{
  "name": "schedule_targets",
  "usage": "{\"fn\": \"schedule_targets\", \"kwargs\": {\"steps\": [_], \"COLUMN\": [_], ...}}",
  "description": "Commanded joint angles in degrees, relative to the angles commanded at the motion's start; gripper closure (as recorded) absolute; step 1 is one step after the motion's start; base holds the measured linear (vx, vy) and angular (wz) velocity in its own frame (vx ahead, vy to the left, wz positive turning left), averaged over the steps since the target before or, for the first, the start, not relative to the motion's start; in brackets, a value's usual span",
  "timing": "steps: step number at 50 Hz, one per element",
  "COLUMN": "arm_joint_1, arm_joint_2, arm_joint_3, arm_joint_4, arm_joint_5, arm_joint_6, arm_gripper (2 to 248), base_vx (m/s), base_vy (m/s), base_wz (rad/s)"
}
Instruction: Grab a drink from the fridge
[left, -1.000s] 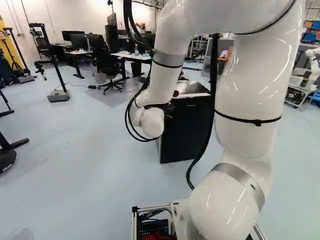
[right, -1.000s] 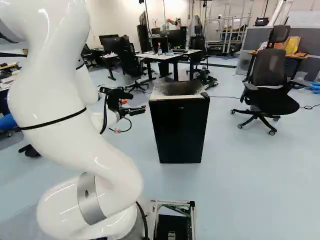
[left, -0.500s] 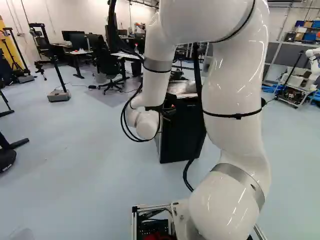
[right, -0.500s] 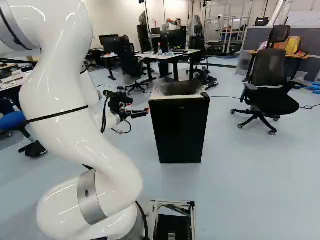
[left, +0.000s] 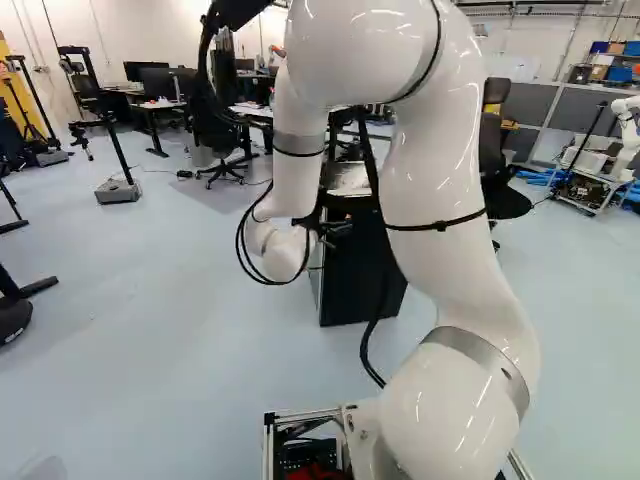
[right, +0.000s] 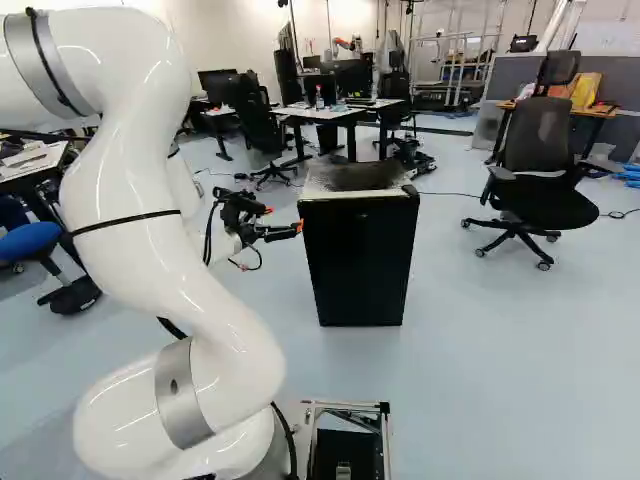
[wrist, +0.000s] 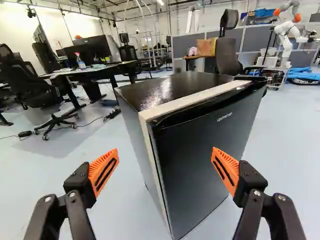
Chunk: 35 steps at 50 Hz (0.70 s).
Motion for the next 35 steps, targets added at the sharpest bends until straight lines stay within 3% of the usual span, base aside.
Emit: {"fn": "schedule_targets", "kwargs": {"steps": [20, 35], "arm_joint_1": [0.5, 0.5], "arm_joint_2": [-3.5, -5.1], "arm_joint_3": [-3.8, -6.5], "arm_joint_4": [4.9, 5.9], "arm_joint_5": [1.7, 1.7], "arm_joint_6": [0.0, 0.0], "arm_gripper": [3, 3], "base_vx": [0.000, 0.000], "base_vy": [0.000, 0.000], "base_wz": [0.000, 0.000]}}
